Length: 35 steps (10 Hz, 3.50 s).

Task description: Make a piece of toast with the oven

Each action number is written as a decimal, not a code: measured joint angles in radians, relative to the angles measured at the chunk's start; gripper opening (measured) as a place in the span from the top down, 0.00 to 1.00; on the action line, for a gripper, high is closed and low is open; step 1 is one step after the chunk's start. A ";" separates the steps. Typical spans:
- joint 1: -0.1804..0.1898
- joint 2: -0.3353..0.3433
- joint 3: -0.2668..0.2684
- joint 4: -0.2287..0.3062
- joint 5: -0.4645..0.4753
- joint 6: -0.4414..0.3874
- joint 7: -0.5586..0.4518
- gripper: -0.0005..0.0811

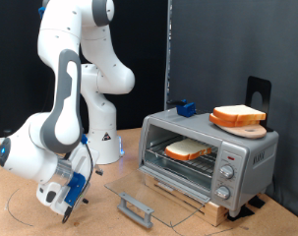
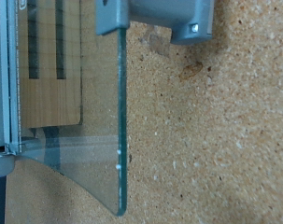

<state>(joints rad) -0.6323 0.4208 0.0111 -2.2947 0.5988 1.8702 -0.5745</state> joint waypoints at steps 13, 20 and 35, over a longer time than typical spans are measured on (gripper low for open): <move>-0.037 -0.126 0.072 -0.124 0.070 -0.336 -0.100 0.00; -0.015 -0.325 0.139 -0.245 0.117 -0.383 -0.070 0.00; -0.062 -0.540 0.174 -0.360 0.146 -0.267 0.090 0.00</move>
<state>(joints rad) -0.6944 -0.1193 0.1849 -2.6542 0.7445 1.6029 -0.4847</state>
